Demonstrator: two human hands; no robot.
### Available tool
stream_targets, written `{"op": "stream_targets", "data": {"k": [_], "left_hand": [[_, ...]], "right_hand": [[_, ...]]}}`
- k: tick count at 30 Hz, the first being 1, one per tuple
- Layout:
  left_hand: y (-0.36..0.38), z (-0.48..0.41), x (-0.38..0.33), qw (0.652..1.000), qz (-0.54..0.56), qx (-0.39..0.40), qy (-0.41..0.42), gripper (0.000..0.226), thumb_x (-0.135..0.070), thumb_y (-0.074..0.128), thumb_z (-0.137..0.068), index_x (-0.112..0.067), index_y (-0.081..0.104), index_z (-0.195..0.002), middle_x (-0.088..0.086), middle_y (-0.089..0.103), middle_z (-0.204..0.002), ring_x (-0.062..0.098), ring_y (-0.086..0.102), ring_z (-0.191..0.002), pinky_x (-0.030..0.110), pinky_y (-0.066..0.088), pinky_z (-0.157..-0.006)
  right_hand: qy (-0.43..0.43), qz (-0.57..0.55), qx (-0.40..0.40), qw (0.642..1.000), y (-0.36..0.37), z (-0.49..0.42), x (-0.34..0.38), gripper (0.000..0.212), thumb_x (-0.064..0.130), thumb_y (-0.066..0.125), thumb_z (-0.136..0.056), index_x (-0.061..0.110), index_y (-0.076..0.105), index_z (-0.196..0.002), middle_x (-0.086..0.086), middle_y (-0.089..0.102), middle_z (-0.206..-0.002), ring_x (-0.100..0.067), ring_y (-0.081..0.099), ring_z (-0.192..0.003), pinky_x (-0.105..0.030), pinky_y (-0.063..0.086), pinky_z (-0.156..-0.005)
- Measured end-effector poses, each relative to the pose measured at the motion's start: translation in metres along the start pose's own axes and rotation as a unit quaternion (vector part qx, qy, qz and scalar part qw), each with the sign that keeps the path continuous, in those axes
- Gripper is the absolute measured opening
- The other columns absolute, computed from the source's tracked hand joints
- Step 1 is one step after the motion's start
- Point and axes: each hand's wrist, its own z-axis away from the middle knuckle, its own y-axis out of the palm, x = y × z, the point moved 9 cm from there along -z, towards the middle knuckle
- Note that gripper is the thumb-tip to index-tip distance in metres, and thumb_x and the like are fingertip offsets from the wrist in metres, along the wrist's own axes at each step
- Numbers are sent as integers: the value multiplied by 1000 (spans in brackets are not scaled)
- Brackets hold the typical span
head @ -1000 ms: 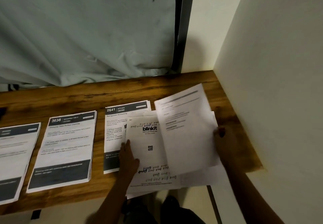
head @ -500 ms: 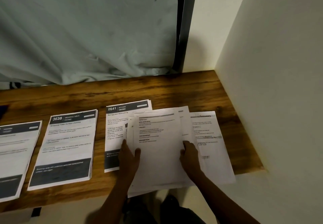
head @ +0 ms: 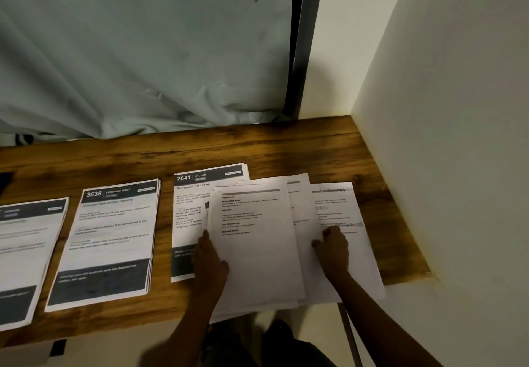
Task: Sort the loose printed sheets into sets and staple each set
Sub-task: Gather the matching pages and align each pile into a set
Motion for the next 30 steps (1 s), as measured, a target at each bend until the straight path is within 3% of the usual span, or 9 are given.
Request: {"op": "stream_targets", "data": {"k": [3, 10, 15, 20, 24, 30], "left_hand": [[-2, 0, -1, 1000, 0, -8, -4, 91, 4, 68, -76, -10, 15, -149, 18, 30, -149, 37, 27, -138, 52, 28, -112], [-1, 7, -5, 997, -68, 6, 23, 76, -2, 57, -87, -24, 20, -149, 12, 21, -155, 33, 18, -143, 47, 24, -115], [-1, 4, -4, 997, -74, 28, 5, 67, -26, 56, -93, -20, 20, -149, 13, 18, -155, 35, 16, -143, 48, 21, -115], [-1, 3, -3, 999, -41, 29, -9, 70, -31, 54, -94, -16, 16, -150, 13, 21, -155, 34, 18, -143, 47, 20, -116], [-3, 2, -3, 999, -33, 33, -6, 70, -32, 54, -94, -12, 18, -149, 14, 24, -154, 34, 21, -142, 47, 21, -115], [-10, 2, -3, 999, 28, 7, -30, 60, -32, 48, -97, -7, 26, -146, 17, 34, -149, 35, 30, -137, 49, 27, -113]], "right_hand": [[8, -6, -12, 1000, -2, -1, -1, 14, 8, 63, -86, 6, 55, -96, -6, 57, -88, -25, 59, -88, -31, 47, -78], [-15, -27, -67, 997, -25, -2, 5, 17, 15, 60, -91, 4, 63, -104, -12, 68, -99, -27, 64, -92, -35, 49, -84], [-27, -59, -104, 992, -63, -13, 15, 21, 16, 57, -92, 3, 64, -108, -15, 68, -107, -29, 64, -97, -36, 48, -88], [-28, -102, -152, 983, -129, -26, 18, 16, 13, 57, -91, 3, 64, -102, -15, 64, -98, -29, 58, -93, -28, 38, -83], [-3, -126, -215, 969, -167, -36, 6, 24, 12, 62, -87, -2, 66, -105, -23, 66, -101, -37, 60, -98, -36, 43, -92], [-27, -115, -90, 989, -115, -20, 21, 20, 14, 59, -91, 2, 62, -106, -13, 62, -97, -29, 58, -93, -30, 41, -82]]}}
